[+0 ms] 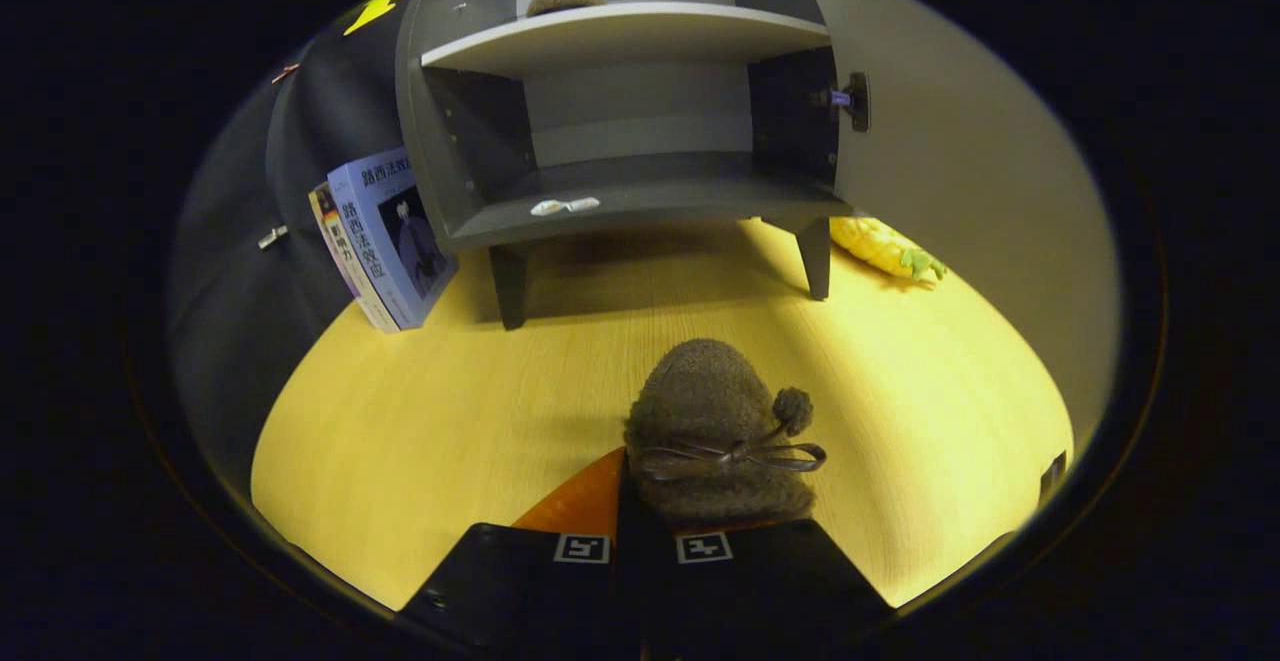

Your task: Open the shoe cabinet door, grab the shoes and put them into the shoe cabinet, then close the shoe cabinet door.

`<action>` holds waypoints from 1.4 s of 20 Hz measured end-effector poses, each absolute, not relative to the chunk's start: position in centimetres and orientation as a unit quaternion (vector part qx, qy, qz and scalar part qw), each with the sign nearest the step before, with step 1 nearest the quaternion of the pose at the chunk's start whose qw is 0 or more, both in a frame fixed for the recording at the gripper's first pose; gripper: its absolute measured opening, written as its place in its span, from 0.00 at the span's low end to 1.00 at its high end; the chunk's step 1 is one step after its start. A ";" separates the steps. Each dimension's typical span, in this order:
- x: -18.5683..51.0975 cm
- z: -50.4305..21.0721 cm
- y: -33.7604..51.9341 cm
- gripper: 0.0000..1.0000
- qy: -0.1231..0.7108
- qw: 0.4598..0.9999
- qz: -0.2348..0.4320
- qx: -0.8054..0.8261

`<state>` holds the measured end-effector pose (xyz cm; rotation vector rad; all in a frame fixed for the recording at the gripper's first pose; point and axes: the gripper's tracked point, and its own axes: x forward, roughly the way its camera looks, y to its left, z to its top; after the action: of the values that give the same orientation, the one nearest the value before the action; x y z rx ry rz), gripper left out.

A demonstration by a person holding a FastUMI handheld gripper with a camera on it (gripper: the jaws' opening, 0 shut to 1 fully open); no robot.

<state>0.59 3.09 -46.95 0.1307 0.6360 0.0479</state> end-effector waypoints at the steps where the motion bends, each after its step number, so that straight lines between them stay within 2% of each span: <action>1: 0.8 -45.3 2.7 0.10 0.303 0.950 0.022 0.067; 9: 1.5 -32.6 -0.4 0.09 0.283 0.956 0.009 0.074; 14: 4.0 -24.3 0.0 0.10 0.268 0.959 0.042 0.076; 18: 9.4 -16.7 -0.3 0.09 0.220 0.970 0.051 0.092; 21: 14.6 -13.6 -1.0 0.09 0.195 0.977 0.045 0.079; 28: 27.1 -13.1 -1.1 0.10 0.208 0.977 0.039 0.030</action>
<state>27.08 -1.12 -13.15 0.0596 0.4197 0.0784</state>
